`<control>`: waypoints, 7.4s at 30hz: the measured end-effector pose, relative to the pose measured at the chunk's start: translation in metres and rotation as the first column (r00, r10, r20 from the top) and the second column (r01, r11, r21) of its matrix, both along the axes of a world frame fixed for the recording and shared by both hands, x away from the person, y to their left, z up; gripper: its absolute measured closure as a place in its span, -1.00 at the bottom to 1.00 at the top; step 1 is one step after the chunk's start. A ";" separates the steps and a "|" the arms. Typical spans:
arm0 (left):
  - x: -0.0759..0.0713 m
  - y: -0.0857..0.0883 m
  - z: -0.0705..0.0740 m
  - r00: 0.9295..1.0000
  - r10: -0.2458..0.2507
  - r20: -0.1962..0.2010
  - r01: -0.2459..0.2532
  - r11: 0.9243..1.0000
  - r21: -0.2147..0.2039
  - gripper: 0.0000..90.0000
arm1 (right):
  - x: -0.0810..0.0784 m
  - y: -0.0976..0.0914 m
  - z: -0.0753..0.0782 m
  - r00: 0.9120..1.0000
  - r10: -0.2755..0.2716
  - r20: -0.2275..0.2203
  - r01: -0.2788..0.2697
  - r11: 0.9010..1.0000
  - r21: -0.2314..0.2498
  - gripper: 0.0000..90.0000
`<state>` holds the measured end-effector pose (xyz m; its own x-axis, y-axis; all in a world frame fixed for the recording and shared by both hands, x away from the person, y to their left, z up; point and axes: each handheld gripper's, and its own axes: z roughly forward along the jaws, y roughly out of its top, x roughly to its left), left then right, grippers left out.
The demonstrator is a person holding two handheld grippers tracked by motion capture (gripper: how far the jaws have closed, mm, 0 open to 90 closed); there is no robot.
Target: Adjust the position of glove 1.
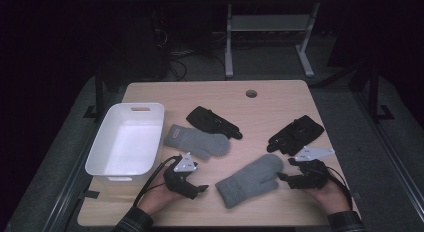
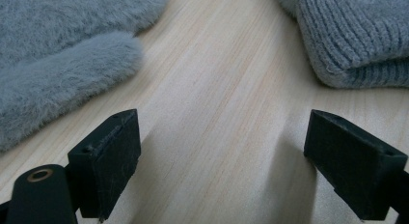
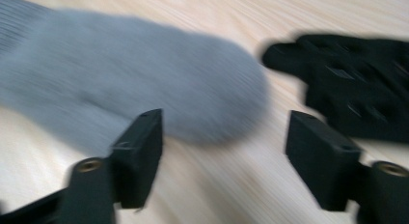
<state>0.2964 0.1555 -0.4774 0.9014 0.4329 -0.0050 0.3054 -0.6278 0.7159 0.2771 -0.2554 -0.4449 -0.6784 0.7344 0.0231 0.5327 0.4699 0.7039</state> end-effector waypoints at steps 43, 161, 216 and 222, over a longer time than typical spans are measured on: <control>0.076 -0.047 0.037 0.985 0.141 0.100 -0.155 0.976 0.152 0.98 | -0.003 -0.052 -0.038 0.985 -0.174 0.004 0.174 0.985 0.015 -0.81; 0.077 -0.082 0.035 0.994 0.107 -0.024 -0.102 0.982 0.159 0.99 | -0.003 -0.052 -0.038 0.986 -0.165 0.006 0.165 0.986 0.016 -0.81; 0.073 -0.082 0.073 0.972 0.082 -0.220 -0.064 0.994 0.086 0.63 | -0.003 -0.052 -0.038 0.987 -0.163 0.006 0.163 0.986 0.017 -0.81; 0.063 -0.089 0.090 0.974 0.057 -0.218 -0.042 0.997 0.069 0.64 | -0.003 -0.052 -0.038 0.987 -0.163 0.007 0.163 0.987 0.016 -0.81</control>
<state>0.3599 0.0670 -0.3876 0.8588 0.4827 -0.1719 0.4827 -0.6497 0.5872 0.2741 -0.3076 -0.4829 -0.5500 0.8346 0.0307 0.5956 0.3662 0.7150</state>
